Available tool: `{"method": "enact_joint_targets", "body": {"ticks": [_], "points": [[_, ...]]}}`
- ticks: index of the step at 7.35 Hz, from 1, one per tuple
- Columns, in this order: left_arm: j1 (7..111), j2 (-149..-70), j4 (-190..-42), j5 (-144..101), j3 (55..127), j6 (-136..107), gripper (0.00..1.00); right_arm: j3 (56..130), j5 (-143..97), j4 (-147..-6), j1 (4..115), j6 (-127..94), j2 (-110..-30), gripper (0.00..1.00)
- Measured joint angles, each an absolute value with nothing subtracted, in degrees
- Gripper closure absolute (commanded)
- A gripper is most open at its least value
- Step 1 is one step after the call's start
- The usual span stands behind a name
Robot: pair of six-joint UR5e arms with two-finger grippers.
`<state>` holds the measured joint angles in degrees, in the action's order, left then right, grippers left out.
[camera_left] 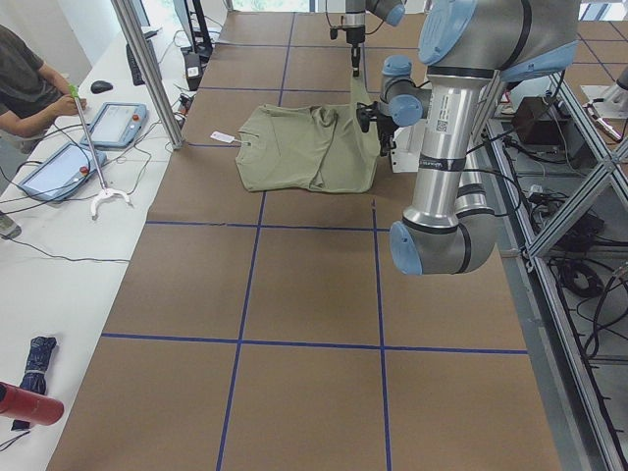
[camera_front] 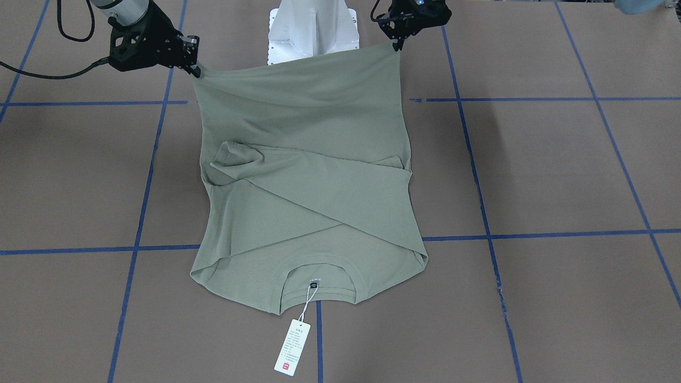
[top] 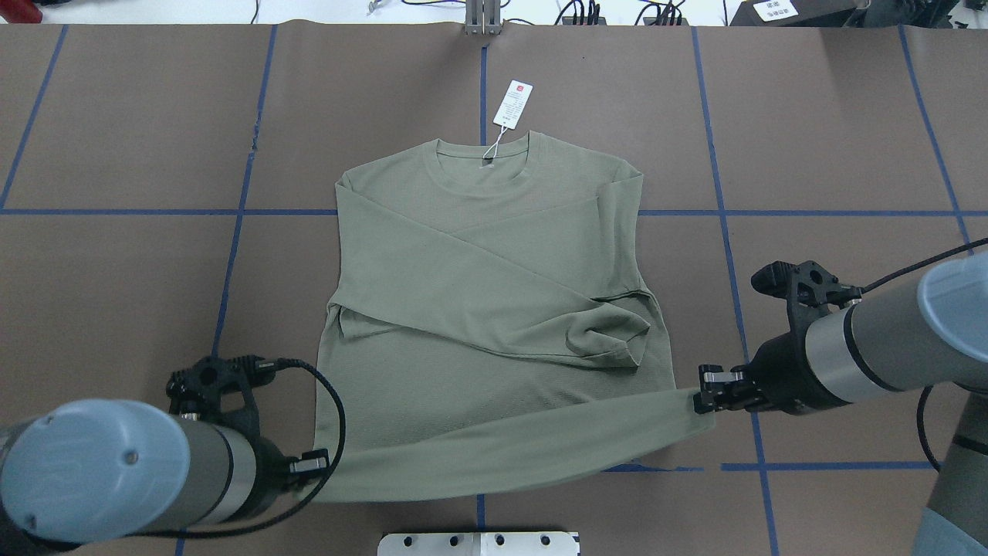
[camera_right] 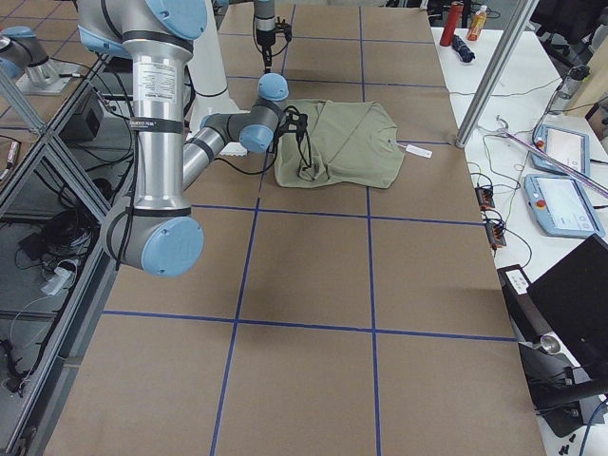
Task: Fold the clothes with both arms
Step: 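Lift the hem with both grippers and fold it toward the collar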
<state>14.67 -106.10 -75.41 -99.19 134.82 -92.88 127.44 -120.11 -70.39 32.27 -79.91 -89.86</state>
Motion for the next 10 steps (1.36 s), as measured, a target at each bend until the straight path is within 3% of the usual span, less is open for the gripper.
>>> {"method": "enact_joint_targets", "body": {"ticks": [3,6,8,10], "points": [[28.24,-109.36,-75.59,-102.20,129.83,-82.48,1.00,115.59,-119.30,-70.39,40.06,-78.58,-78.08,1.00],[34.88,-114.09,-79.98,-102.58,121.05,-77.91,1.00,102.77,-118.92,-70.43,46.67,-77.94,-66.69,1.00],[38.99,-116.18,-86.23,-102.64,112.93,-75.42,1.00,93.29,-118.26,-70.35,49.00,-76.06,-60.47,1.00],[41.86,-118.08,-97.13,-102.60,100.45,-72.70,1.00,84.44,-116.35,-69.42,49.47,-74.90,-55.87,1.00]]}}
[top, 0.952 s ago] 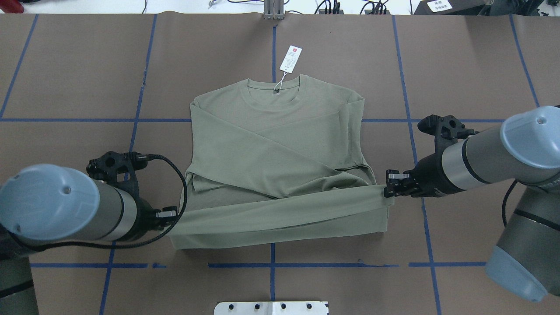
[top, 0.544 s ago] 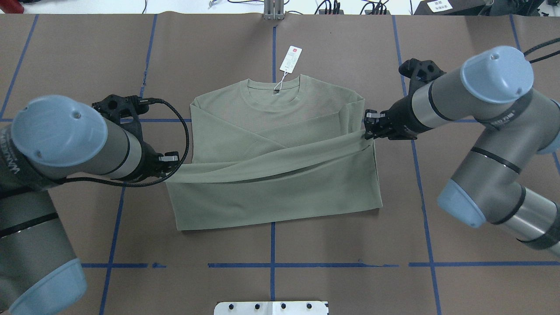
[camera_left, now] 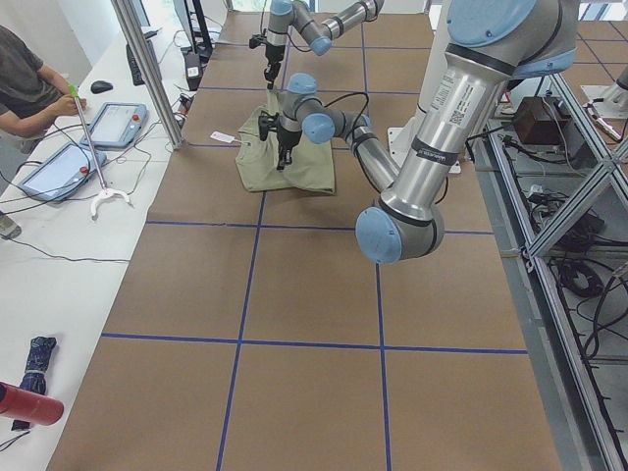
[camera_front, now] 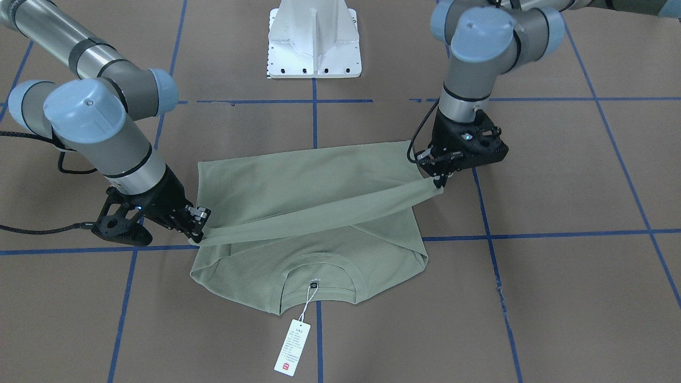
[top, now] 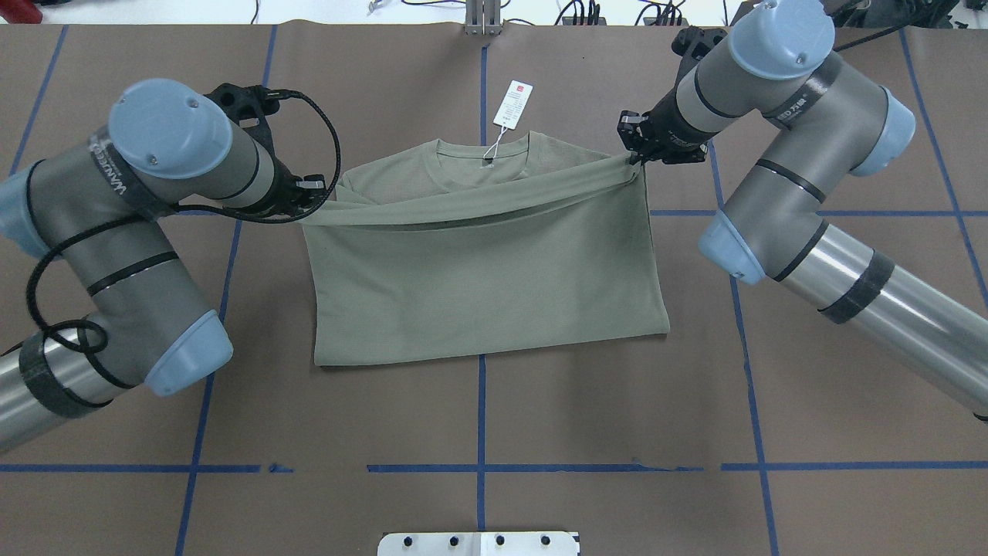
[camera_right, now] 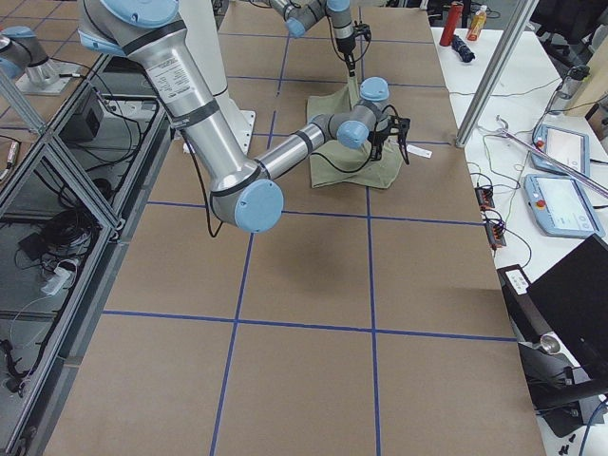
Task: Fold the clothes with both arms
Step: 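Lift the hem with both grippers and fold it toward the collar, then hold the folded hem near the collar with both grippers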
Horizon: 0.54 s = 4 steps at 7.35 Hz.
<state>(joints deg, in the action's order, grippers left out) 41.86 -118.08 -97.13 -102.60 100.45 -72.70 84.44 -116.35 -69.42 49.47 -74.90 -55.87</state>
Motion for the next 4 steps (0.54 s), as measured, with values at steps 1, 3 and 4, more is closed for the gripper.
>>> {"method": "enact_joint_targets", "body": {"ticks": [1,3,4], "points": [[42.81,-118.90,-101.03,-102.58,96.06,-72.21,1.00,79.96,-115.91,-67.58,49.46,-74.69,-53.65,1.00],[43.92,-121.48,-104.31,-102.57,90.24,-72.05,1.00,74.85,-115.69,-64.09,49.43,-74.55,-51.86,1.00],[44.08,-122.42,-105.86,-102.55,87.88,-72.17,1.00,74.03,-115.68,-63.39,49.45,-74.54,-51.70,1.00]]}}
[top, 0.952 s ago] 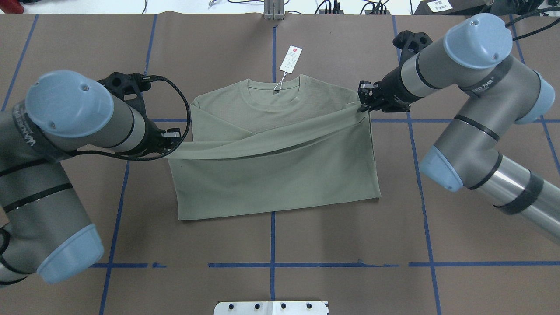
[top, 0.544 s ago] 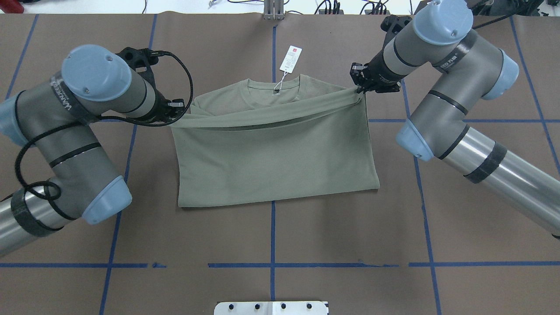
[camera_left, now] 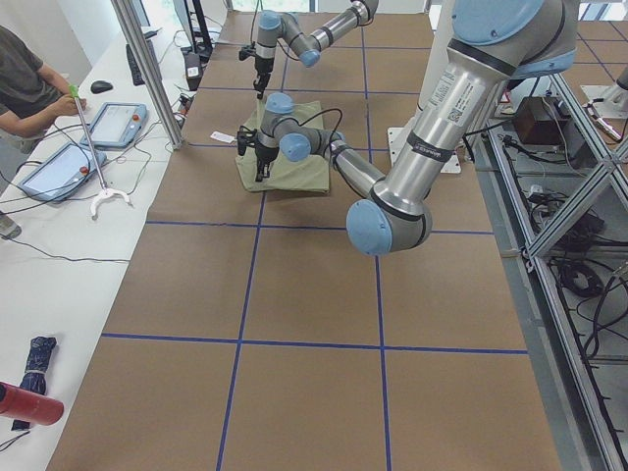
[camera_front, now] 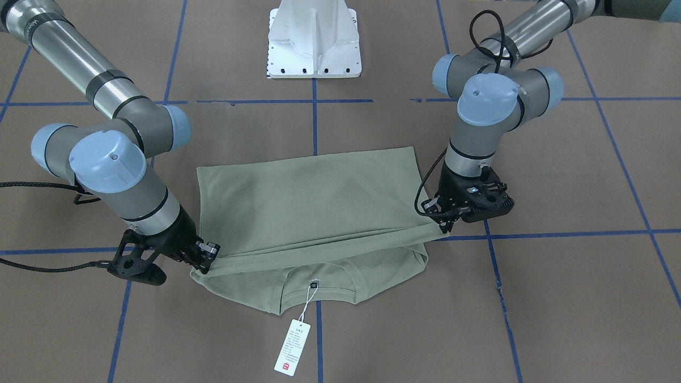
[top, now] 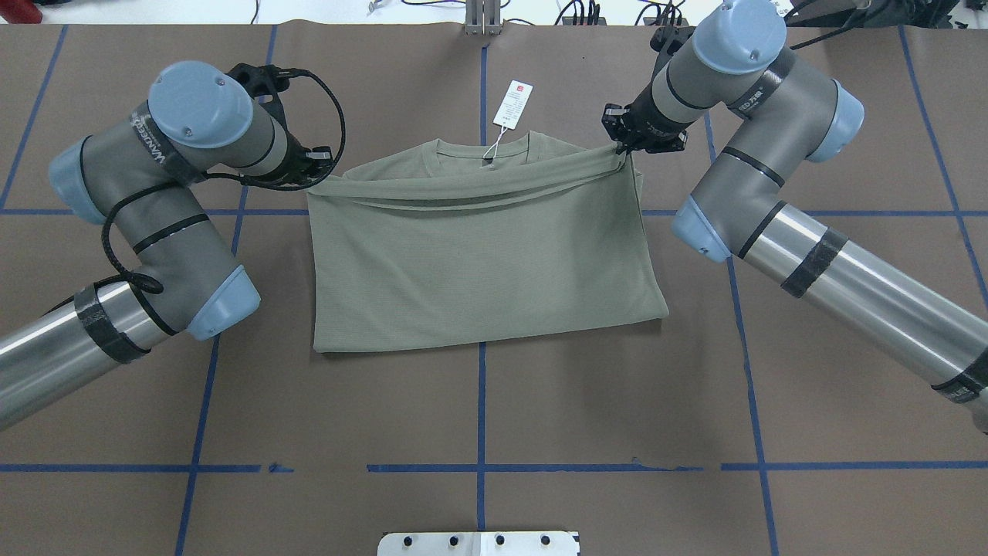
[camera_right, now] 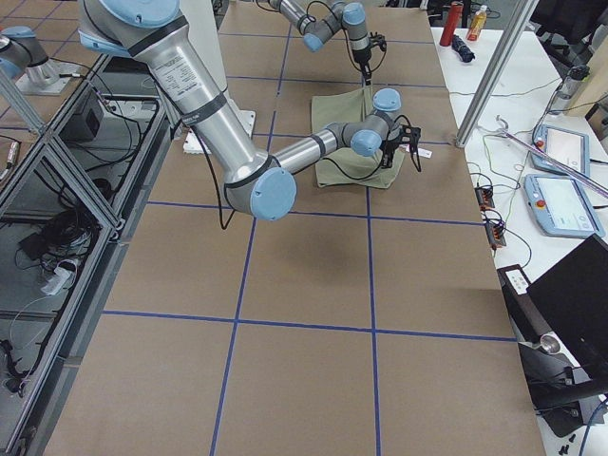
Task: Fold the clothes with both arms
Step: 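Hold the folded hem near the collar with both grippers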
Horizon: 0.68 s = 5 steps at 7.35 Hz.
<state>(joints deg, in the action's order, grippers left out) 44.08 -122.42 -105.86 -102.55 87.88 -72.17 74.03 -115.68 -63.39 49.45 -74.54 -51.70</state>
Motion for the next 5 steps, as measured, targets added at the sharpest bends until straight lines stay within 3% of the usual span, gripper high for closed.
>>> {"method": "enact_joint_targets", "body": {"ticks": [5], "points": [[44.05,-124.48,-107.48,-102.40,83.14,-72.28,1.00,73.33,-115.76,-62.93,50.35,-74.43,-51.97,1.00]]}}
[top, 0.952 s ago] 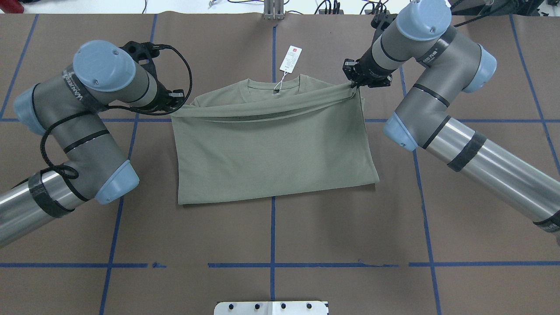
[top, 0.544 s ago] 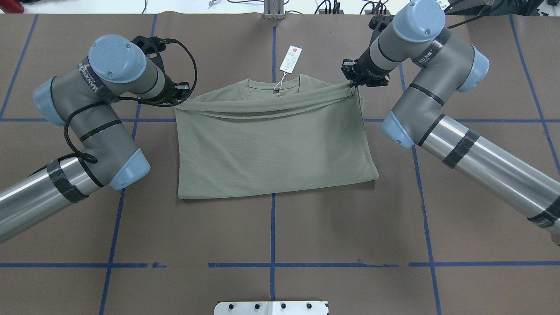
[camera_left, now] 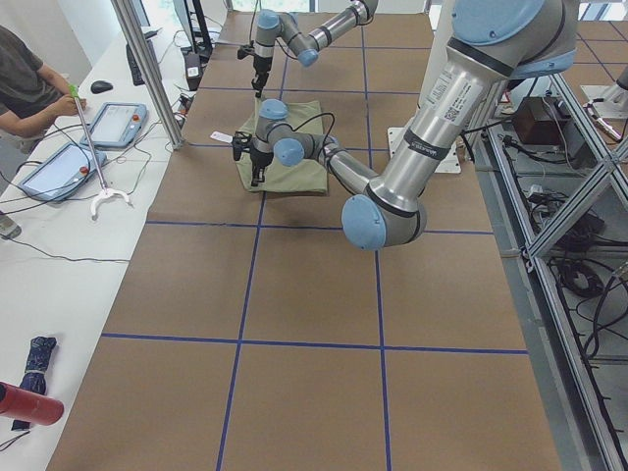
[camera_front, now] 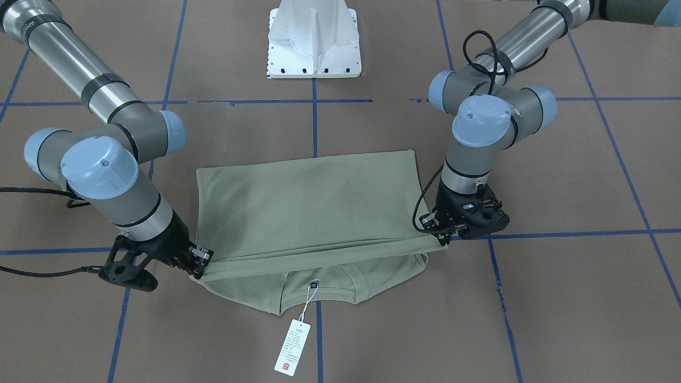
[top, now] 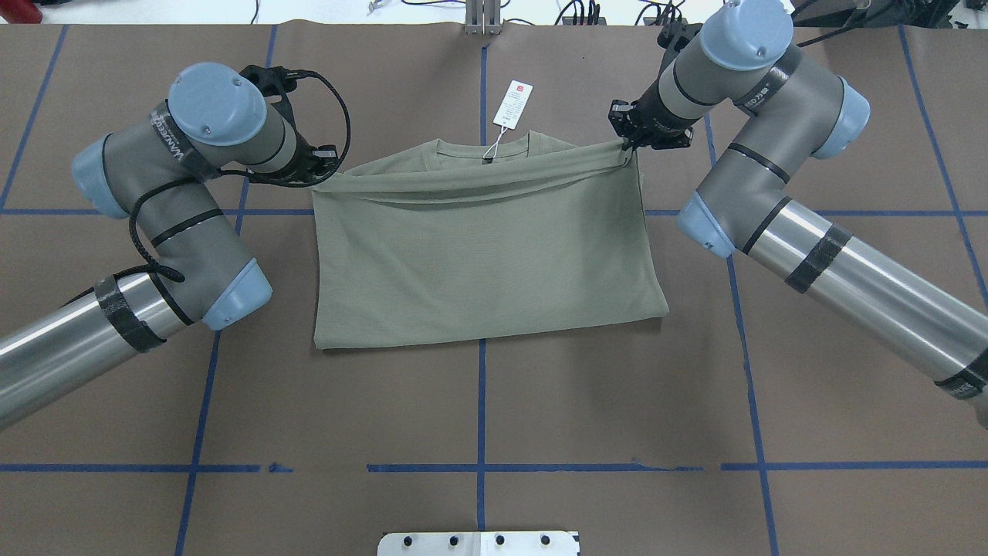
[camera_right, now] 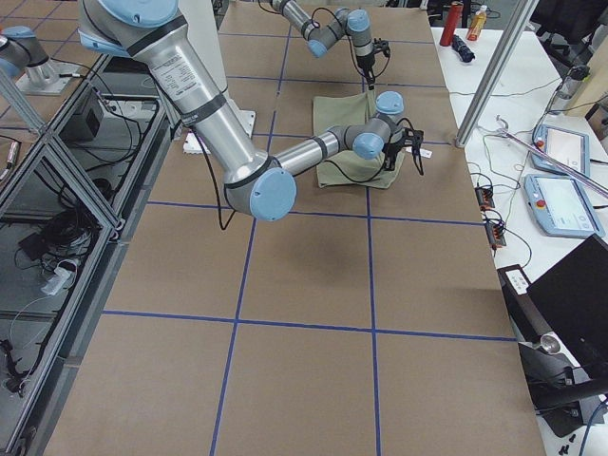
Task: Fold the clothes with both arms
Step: 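Hold the folded hem near the collar with both grippers, then release the hem and lower the right gripper to the shirt's side corner nearest the robot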
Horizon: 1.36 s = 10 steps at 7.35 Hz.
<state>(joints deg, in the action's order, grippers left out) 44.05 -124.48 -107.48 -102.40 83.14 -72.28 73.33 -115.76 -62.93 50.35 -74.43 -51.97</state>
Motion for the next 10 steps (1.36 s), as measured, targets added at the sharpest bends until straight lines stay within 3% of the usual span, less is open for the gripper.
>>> {"method": "enact_joint_targets", "body": {"ticks": [2,4,5,6,7,10], "points": [[44.08,-125.15,-108.31,-102.39,82.16,-72.09,1.00,72.95,-115.73,-62.93,50.55,-74.30,-51.94,1.00],[44.22,-125.28,-109.15,-102.39,82.03,-72.00,1.00,72.65,-115.66,-62.93,50.41,-74.29,-51.85,0.74],[44.58,-125.31,-109.78,-102.39,82.01,-71.95,0.98,72.63,-115.61,-62.93,50.31,-74.32,-51.83,0.10],[45.13,-125.33,-110.16,-102.39,82.01,-71.91,0.12,72.58,-115.55,-62.93,50.20,-74.33,-51.84,0.00],[45.45,-125.31,-110.37,-102.39,82.01,-71.90,0.00,72.57,-115.41,-62.91,50.07,-74.30,-51.85,0.00],[45.66,-125.32,-110.60,-102.41,82.00,-71.74,0.00,72.71,-115.84,-61.29,50.07,-74.01,-52.16,0.00]]}}
